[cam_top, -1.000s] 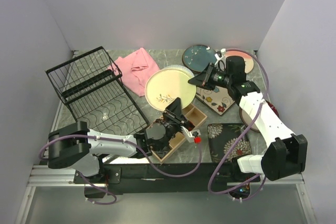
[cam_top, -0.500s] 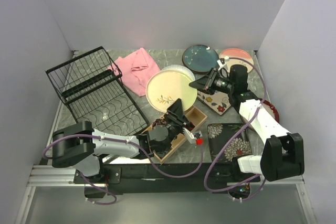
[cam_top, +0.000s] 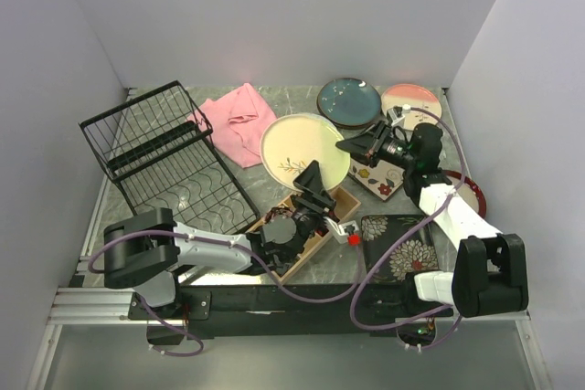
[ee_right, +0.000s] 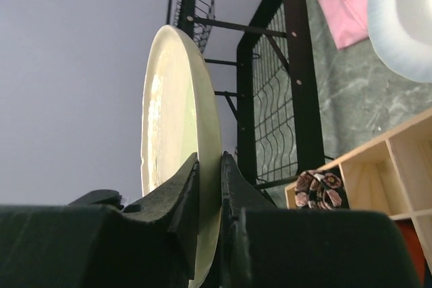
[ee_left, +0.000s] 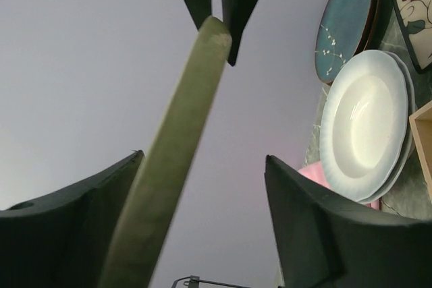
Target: Unload the plates from the dish rack
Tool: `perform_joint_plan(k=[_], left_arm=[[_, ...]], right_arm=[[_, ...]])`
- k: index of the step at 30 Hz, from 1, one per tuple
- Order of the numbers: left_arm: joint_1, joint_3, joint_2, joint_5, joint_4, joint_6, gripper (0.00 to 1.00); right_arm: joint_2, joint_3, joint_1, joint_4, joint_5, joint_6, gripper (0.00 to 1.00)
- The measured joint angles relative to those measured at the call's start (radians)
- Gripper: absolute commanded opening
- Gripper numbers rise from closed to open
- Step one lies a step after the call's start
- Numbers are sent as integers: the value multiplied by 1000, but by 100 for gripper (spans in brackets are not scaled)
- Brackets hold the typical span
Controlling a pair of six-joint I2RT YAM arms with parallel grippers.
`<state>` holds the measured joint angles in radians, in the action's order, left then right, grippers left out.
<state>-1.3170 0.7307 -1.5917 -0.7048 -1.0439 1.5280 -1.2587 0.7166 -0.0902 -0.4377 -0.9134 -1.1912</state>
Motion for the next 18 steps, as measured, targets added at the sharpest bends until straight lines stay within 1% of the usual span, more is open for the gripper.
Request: perform_joint_plan(k=[1,3,4,7,10,12,18], left_arm=[[0,2,-4,0,-3,-1,87],[1,8,-8,0,-2,-11,94],[1,10,-8,0,-3,-22,99],[1,23,-7,7,17,-69,99],[1,35,1,18,52,-132,99],[-3,43,11,23,79,-179,99],[-42,81,14,12,92,-285,99]], right_arm=[[0,-1,4,-18,-2,-13,0],[0,-2,11,-61,-4,-42,0],[-1,-2,13,-83,-5,-53,0],[-13,1,14,-138,-6,-78,0],[-43,13,14,-156,-8,-89,0],[-75,27,15,-165,-5,-96,0],[-186,90,30,-198,45,-124,0]])
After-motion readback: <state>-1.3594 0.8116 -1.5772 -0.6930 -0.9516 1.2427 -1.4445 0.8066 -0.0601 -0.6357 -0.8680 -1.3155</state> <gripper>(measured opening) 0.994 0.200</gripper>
